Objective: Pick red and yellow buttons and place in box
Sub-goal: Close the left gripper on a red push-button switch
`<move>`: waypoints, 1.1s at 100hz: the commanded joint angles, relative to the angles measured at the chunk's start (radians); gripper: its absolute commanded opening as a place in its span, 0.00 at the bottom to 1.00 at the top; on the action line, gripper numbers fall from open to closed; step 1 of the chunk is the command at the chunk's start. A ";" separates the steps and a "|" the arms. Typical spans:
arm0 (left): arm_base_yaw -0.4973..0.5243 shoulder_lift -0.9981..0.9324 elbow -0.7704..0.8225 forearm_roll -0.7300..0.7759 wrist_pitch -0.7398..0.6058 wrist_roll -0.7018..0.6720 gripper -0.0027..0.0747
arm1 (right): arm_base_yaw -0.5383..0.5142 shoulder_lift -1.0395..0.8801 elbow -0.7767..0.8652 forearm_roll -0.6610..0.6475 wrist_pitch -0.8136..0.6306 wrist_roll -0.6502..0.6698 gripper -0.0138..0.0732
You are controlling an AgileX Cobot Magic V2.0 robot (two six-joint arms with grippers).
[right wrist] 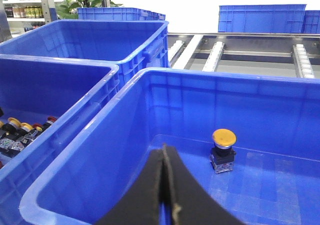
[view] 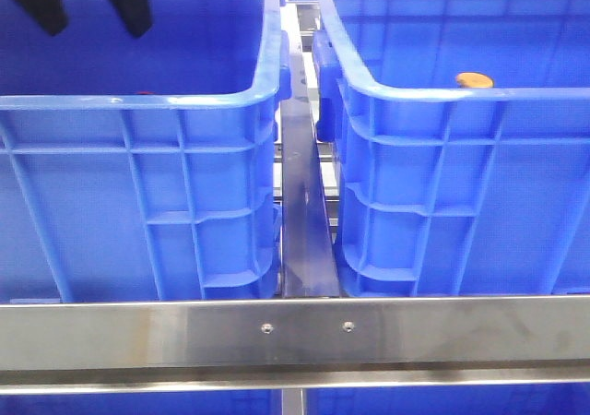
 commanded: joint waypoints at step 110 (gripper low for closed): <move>-0.005 0.244 -0.041 0.214 -0.263 -0.250 0.63 | 0.000 -0.001 -0.025 0.038 0.020 -0.006 0.09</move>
